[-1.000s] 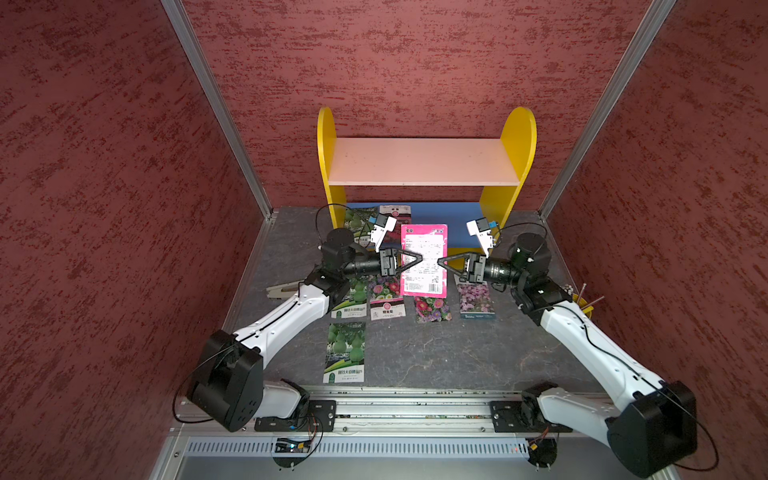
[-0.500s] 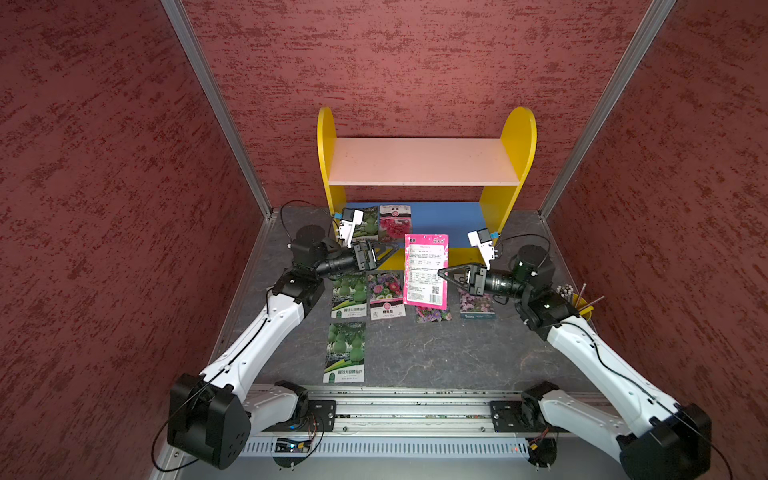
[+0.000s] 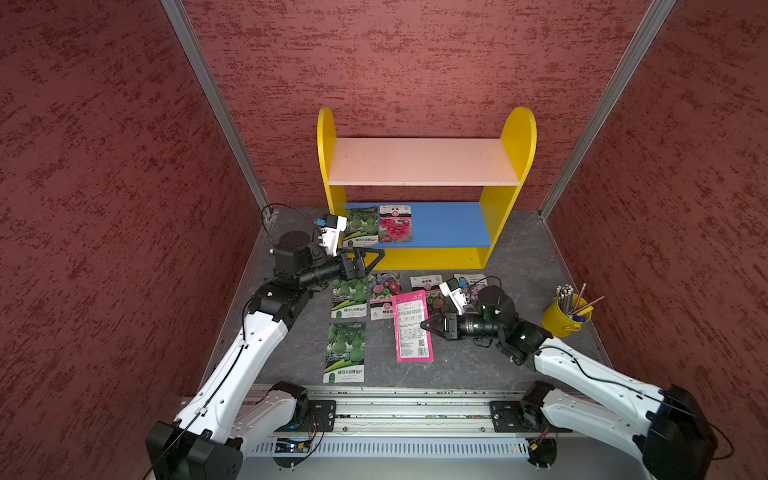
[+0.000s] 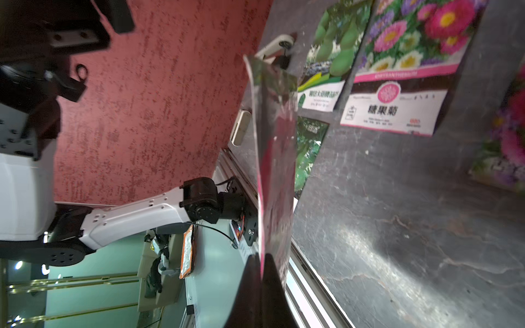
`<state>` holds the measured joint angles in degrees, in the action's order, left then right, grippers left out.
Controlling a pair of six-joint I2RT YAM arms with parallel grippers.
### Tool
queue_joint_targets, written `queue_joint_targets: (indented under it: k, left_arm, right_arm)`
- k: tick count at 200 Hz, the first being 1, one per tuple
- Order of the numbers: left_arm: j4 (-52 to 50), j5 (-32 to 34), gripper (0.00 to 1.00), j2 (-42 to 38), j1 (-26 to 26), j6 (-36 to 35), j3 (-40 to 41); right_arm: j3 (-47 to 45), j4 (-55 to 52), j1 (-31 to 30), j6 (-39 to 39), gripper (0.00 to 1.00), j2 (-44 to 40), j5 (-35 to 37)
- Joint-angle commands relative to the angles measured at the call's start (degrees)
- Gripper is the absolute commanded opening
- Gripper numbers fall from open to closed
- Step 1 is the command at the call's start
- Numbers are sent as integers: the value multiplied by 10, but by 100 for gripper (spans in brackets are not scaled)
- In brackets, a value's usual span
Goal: Take the seed bag off the shelf
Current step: Place the seed packet at the center of the board.
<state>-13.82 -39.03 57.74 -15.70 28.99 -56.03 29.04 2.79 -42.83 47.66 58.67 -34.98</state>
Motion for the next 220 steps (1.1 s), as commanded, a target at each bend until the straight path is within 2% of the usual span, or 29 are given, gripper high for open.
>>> queue_joint_targets:
  k: [1,60,139,220]
  left_arm:
    - [-13,12,100,-14,5,-10,12]
    - [-17,20,100,-35,5,-1,32]
    - [-5,21,100,-42,5,-1,54]
    - [5,17,100,-35,5,-2,64]
  right_arm:
    - [-14,57,-45,37,0,34,69]
    - [-29,118,-92,107,0,126,161]
    - [15,109,-115,142,0,262,157]
    - [63,97,-116,131,0,326,159]
